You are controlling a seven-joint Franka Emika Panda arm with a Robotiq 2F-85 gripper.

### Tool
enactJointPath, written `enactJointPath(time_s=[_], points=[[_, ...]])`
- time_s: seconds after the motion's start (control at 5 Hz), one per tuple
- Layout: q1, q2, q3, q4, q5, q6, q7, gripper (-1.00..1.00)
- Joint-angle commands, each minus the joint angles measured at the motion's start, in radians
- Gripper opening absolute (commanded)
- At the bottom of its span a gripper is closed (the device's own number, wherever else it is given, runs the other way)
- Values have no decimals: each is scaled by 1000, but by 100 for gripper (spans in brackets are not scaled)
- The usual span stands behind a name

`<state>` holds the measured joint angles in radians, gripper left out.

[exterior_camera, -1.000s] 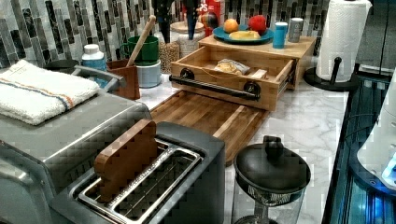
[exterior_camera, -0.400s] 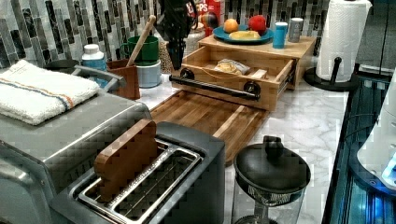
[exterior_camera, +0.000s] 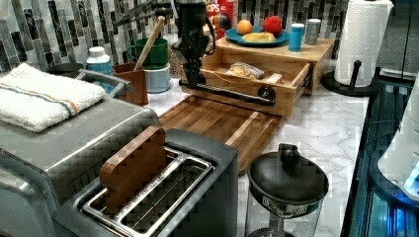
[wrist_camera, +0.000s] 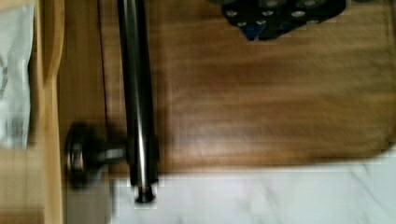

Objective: Close the drawer.

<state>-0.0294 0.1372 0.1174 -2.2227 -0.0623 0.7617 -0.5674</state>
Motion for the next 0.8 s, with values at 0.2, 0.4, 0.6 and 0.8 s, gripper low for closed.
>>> enactJointPath(time_s=[0.2, 0.4, 0.6, 0.8], points=[[-44, 53, -3, -77, 25, 106, -144, -100], [-59, 41, -14, -83, -11, 117, -174, -100], [-93, 29, -22, -84, -3, 103, -248, -100], [-176, 53, 3, -79, -32, 133, -324, -100]])
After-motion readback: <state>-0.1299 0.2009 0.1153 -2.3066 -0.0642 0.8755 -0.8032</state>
